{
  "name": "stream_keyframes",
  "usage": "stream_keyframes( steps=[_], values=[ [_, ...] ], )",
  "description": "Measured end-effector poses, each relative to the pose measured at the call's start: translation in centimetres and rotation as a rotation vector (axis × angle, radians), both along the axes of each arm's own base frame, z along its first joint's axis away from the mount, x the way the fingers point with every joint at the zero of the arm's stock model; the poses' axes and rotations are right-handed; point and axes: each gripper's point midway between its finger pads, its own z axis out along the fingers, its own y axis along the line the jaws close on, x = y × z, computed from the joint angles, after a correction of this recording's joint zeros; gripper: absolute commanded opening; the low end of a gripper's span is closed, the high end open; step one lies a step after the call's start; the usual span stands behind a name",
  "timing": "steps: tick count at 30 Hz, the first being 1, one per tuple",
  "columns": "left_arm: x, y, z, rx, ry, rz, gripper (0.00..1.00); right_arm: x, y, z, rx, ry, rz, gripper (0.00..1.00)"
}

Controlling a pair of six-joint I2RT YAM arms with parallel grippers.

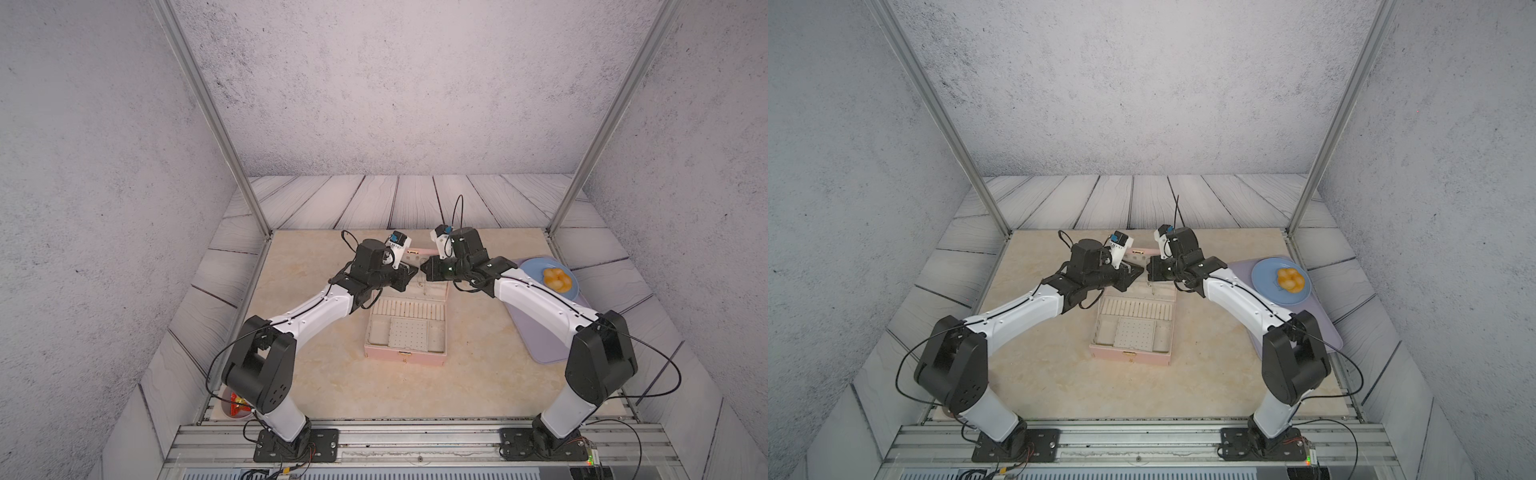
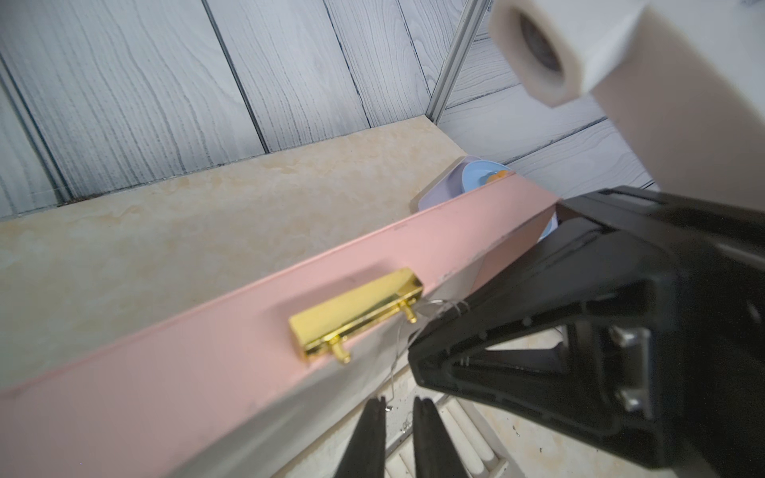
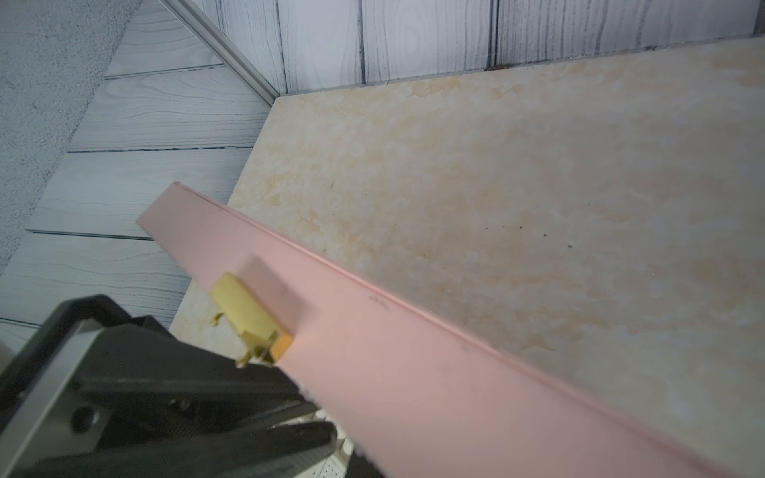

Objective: Put jewelry chain into jewelry box
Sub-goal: Hang the necklace on the jewelry box clasp.

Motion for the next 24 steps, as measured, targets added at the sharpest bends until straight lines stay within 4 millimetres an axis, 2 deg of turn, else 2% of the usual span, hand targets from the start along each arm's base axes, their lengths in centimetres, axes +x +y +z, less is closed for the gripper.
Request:
stream_keyframes(
  steps=[6, 24],
  values=[
    [-0.03, -0.03, 0.02, -0.003, 0.003, -0.001, 0.19, 0.05, -0.1, -0.55, 0.006, 0.043, -0.027, 0.0],
    [-0.24, -0.2, 0.07, -0.013, 0.012, -0.012, 0.18, 0.44, -0.03, -0.01, 0.083, 0.084, -0.066, 0.0]
  ],
)
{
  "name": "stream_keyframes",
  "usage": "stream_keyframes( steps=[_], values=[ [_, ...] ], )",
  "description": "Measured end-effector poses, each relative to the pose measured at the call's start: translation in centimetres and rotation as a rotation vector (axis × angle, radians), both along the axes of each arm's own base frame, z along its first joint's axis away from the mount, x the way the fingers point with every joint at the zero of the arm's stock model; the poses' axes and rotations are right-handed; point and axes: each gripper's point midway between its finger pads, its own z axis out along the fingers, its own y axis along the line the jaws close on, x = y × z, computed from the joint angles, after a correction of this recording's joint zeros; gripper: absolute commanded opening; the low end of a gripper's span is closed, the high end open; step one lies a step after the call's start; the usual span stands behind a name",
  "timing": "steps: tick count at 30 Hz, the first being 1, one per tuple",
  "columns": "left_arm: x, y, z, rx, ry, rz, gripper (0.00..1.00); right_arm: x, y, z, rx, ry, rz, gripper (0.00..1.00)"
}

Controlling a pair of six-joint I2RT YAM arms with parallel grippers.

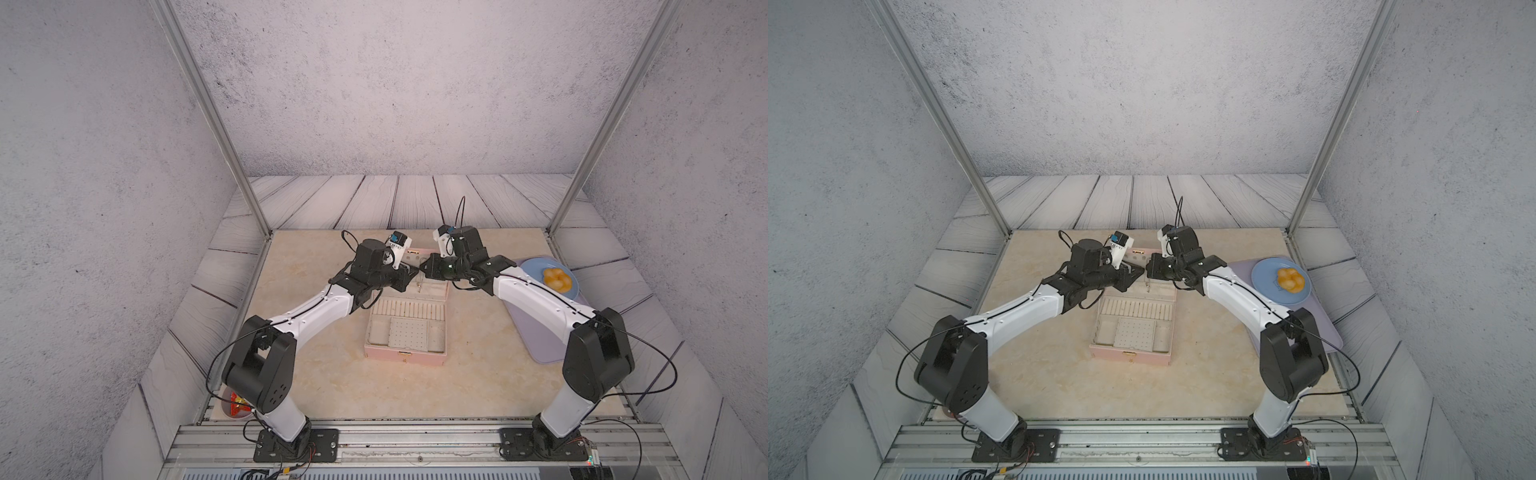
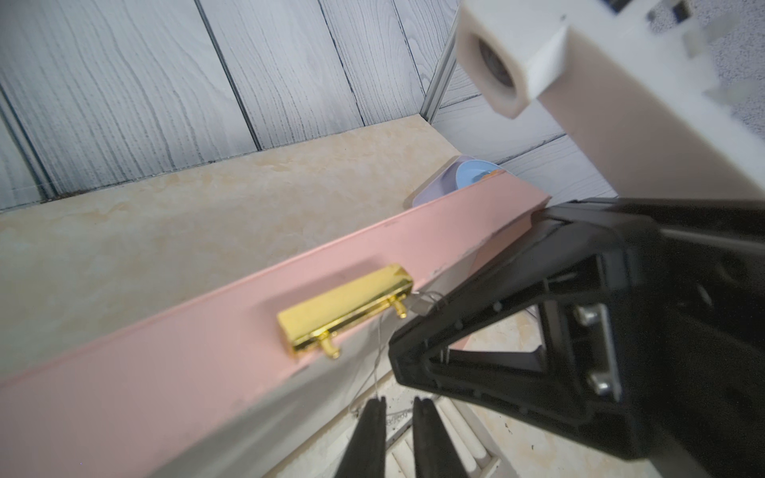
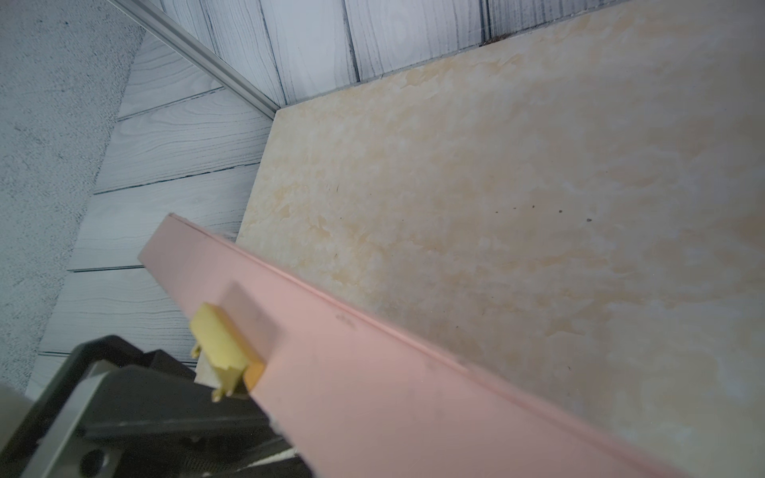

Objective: Put jewelry chain into jewelry box
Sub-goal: Hang the necklace on the jewelry box clasp.

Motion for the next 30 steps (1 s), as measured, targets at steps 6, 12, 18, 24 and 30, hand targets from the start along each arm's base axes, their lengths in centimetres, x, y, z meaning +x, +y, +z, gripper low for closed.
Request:
stream_keyframes(
  steps=[6, 12, 18, 24, 30],
  values=[
    [0.0, 0.0, 0.0, -0.001, 0.001, -0.001, 0.18, 0.1, -0.3, -0.2, 0.009, 0.014, -0.017, 0.0],
    [0.0, 0.0, 0.0, -0.005, 0.006, 0.0, 0.18, 0.2, -0.6, -0.6, 0.01, 0.032, -0.033, 0.0],
    [-0.1, 0.0, 0.0, -0.006, 0.008, 0.0, 0.18, 0.6, -1.9, -1.7, -0.001, 0.06, -0.075, 0.0],
    [-0.1, -0.1, 0.0, -0.008, 0.01, -0.001, 0.18, 0.4, -1.8, -1.7, 0.009, 0.07, -0.064, 0.0],
    [-0.1, -0.1, 0.0, -0.008, 0.01, -0.002, 0.18, 0.2, -1.1, -1.2, 0.047, 0.064, -0.025, 0.0]
  ],
)
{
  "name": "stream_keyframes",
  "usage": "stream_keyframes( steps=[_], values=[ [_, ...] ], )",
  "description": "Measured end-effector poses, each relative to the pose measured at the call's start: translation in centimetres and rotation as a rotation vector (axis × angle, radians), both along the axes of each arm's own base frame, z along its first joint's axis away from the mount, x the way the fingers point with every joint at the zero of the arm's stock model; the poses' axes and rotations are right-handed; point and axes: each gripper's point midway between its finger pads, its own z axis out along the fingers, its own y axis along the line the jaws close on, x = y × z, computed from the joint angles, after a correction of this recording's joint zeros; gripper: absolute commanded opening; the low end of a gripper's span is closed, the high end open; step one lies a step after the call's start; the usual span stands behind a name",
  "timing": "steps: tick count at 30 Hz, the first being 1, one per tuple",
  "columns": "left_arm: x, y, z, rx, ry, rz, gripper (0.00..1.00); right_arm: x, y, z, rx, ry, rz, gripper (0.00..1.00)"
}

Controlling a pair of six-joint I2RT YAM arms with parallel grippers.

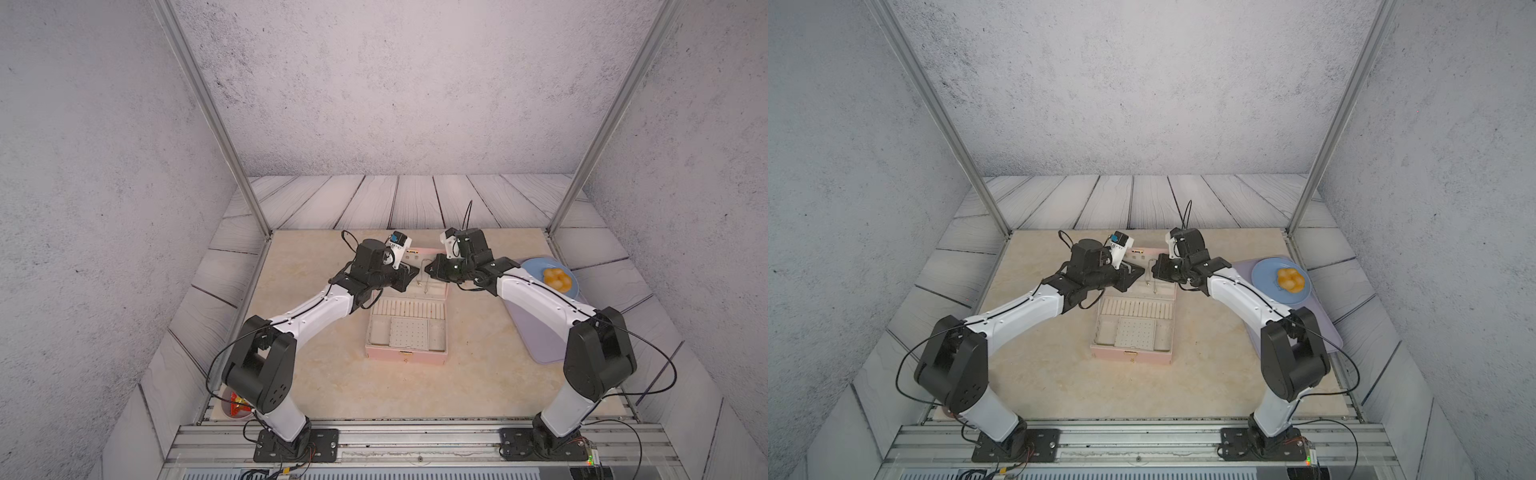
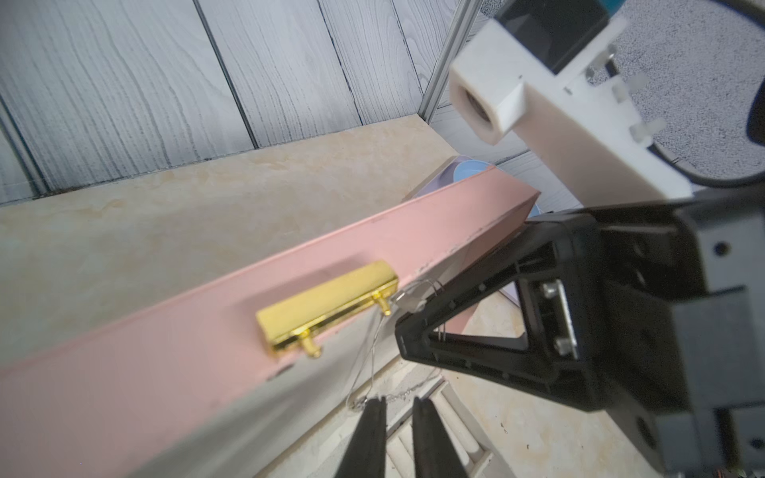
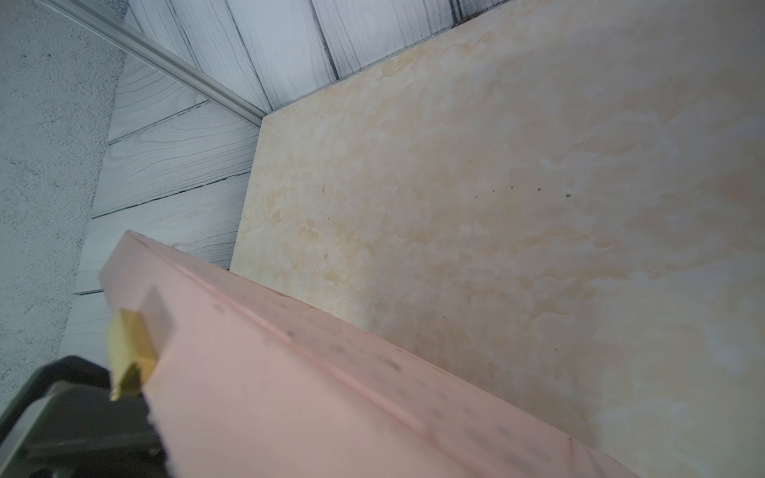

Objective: Put jewelry chain into jewelry box
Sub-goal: Hang the necklace on the jewelry box clasp.

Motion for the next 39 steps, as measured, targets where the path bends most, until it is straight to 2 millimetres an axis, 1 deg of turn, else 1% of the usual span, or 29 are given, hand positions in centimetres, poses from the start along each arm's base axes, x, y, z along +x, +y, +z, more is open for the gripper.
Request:
stream_keyframes(
  steps=[1, 2, 5, 6, 9, 12, 16, 20, 21, 23, 26, 28, 31, 33, 35, 36, 39],
  values=[
    [0.0, 0.0, 0.0, 0.0, 0.0, 0.0, 0.18, 0.0, 0.1, 0.1, 0.004, -0.003, 0.005, 0.0],
    [0.0, 0.0, 0.0, 0.0, 0.0, 0.0, 0.18, 0.0, 0.2, 0.1, 0.007, -0.005, 0.01, 0.03],
    [0.0, 0.0, 0.0, 0.0, 0.0, 0.0, 0.19, -0.1, 0.4, 0.3, 0.015, -0.01, 0.025, 0.16],
    [0.0, 0.0, 0.0, 0.0, 0.0, 0.0, 0.19, -0.1, 0.3, 0.2, 0.015, -0.012, 0.027, 0.19],
    [0.0, 0.0, 0.0, 0.0, 0.0, -0.001, 0.19, -0.2, 0.3, 0.0, 0.012, -0.016, 0.032, 0.21],
    [0.0, 0.0, 0.0, 0.0, 0.0, -0.001, 0.19, -0.2, 0.3, -0.3, 0.006, -0.015, 0.033, 0.25],
    [-0.1, -0.1, 0.0, -0.002, 0.001, -0.005, 0.2, -0.4, 0.3, -0.7, -0.001, -0.017, 0.041, 0.35],
    [-0.3, -0.2, 0.0, -0.007, 0.002, -0.018, 0.25, -1.2, -0.2, -0.5, -0.02, -0.029, 0.053, 0.46],
    [-0.4, -0.2, -0.1, -0.008, 0.002, -0.022, 0.26, -1.5, -0.5, -0.3, -0.027, -0.035, 0.054, 0.49],
    [-0.7, -0.1, -0.5, -0.008, 0.004, -0.028, 0.29, -2.3, -1.3, 0.5, -0.046, -0.055, 0.056, 0.59],
    [-1.6, 0.4, -1.2, -0.004, 0.002, -0.036, 0.33, -3.6, -2.3, 2.4, -0.072, -0.113, 0.077, 0.7],
    [-2.3, 0.8, -1.3, -0.003, -0.011, -0.039, 0.35, -4.6, -2.8, 4.2, -0.086, -0.177, 0.105, 0.72],
    [-3.1, 1.6, -1.3, -0.006, -0.041, -0.028, 0.36, -5.7, -3.4, 6.7, -0.121, -0.319, 0.171, 0.75],
    [-3.5, 2.1, -1.6, -0.007, -0.053, -0.018, 0.36, -5.9, -3.5, 7.9, -0.163, -0.421, 0.221, 0.75],
    [-3.8, 2.4, -2.3, -0.002, -0.053, -0.008, 0.36, -5.6, -3.5, 8.4, -0.228, -0.527, 0.279, 0.76],
    [-3.9, 2.6, -2.8, 0.003, -0.049, -0.005, 0.36, -5.3, -3.4, 8.2, -0.265, -0.57, 0.311, 0.76],
    [-4.3, 2.9, -4.1, 0.016, -0.03, 0.0, 0.36, -3.6, -2.6, 7.1, -0.393, -0.682, 0.431, 0.76]
  ],
)
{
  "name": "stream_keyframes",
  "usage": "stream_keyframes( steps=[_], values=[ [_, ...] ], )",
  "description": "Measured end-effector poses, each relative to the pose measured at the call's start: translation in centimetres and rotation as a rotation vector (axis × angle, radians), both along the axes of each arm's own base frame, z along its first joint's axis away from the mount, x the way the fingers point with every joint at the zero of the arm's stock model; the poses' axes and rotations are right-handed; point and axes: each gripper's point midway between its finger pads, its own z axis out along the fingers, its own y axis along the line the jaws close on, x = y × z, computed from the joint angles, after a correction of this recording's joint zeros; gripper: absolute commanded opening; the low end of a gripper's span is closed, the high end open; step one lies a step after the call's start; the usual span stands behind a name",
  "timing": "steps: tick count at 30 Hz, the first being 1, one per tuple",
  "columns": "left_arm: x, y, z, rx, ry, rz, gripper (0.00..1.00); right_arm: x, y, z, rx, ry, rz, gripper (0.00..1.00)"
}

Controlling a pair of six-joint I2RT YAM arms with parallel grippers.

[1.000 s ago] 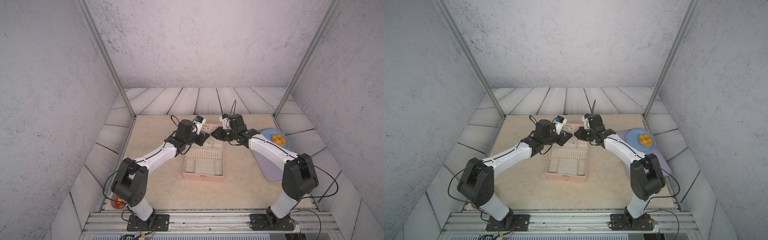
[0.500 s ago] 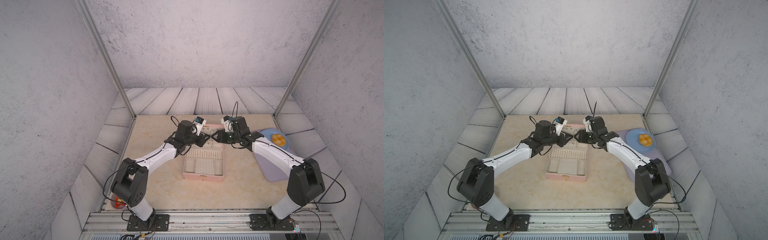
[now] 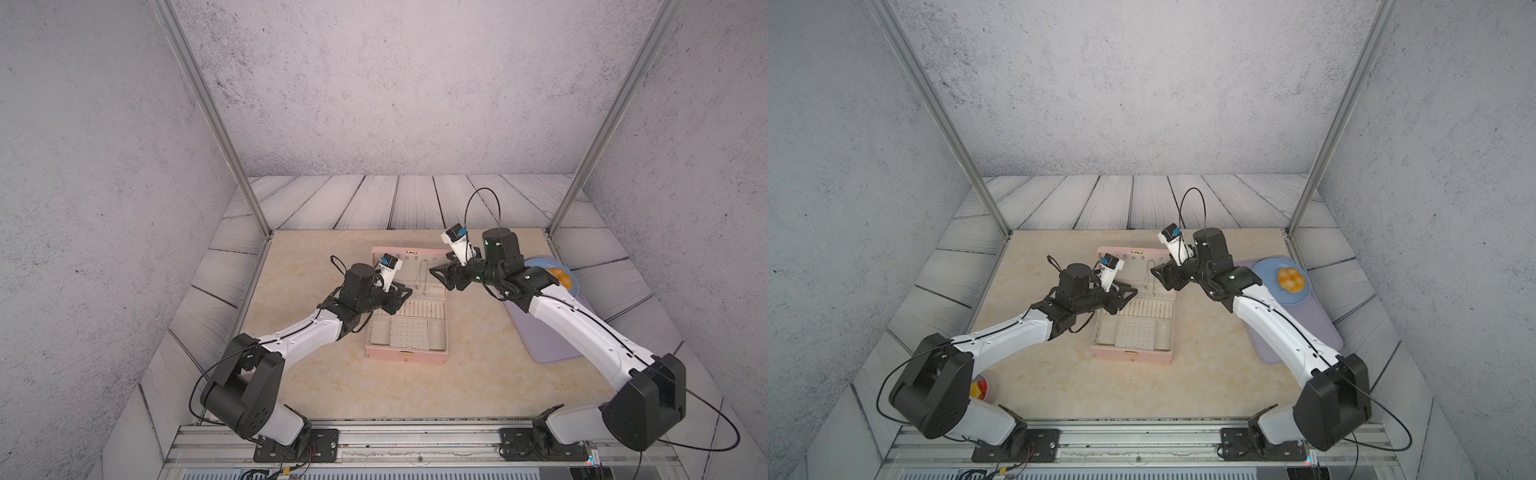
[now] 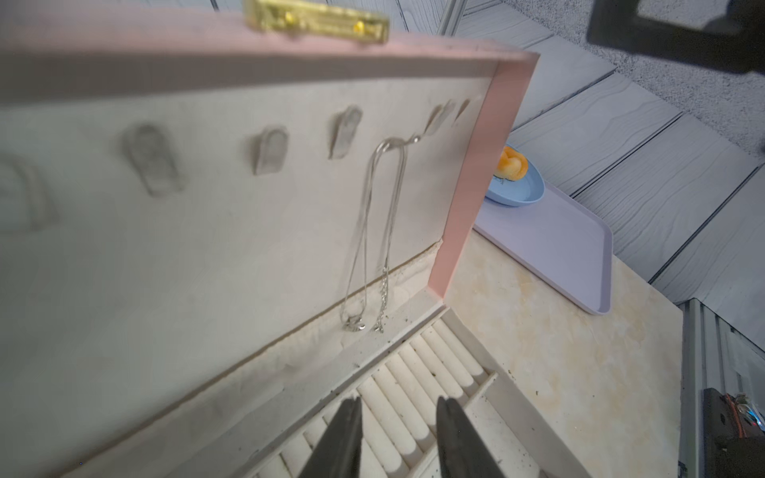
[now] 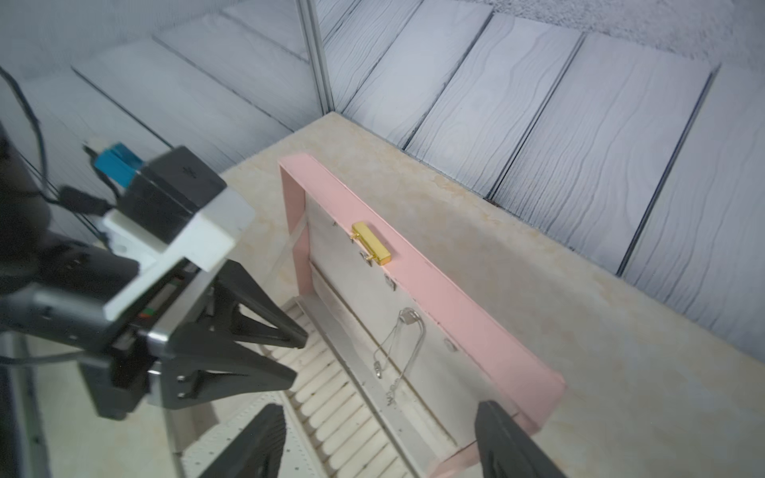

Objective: Put jewelry chain into jewelry box
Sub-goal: Hang the necklace on the jewelry box clasp, then close the fastener on the jewelry box.

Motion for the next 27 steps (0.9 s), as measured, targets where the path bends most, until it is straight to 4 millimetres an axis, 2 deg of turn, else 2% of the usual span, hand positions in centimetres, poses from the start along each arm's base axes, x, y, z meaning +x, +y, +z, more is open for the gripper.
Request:
stream_keyframes(
  steps=[5, 11, 15, 20, 24, 27],
  values=[
    [-0.4, 0.2, -1.2, 0.011, 0.015, 0.002, 0.36, 3.3, 1.1, -2.1, -0.21, -0.158, 0.121, 0.77],
    [-0.2, 0.1, -0.7, -0.002, -0.007, 0.002, 0.36, 5.5, 2.1, -2.0, -0.355, -0.263, 0.24, 0.73],
    [0.0, 0.0, -0.6, -0.006, -0.014, 0.002, 0.36, 5.6, 2.8, -1.9, -0.396, -0.286, 0.314, 0.66],
    [0.0, 0.0, -0.6, -0.006, -0.016, 0.003, 0.36, 5.2, 2.9, -3.1, -0.44, -0.261, 0.374, 0.63],
    [0.0, 0.0, -0.6, -0.006, -0.016, 0.004, 0.36, 5.0, 2.8, -3.6, -0.461, -0.25, 0.394, 0.46],
    [0.0, 0.0, -0.6, -0.006, -0.016, 0.004, 0.36, 5.0, 3.0, -3.1, -0.46, -0.263, 0.395, 0.39]
  ],
)
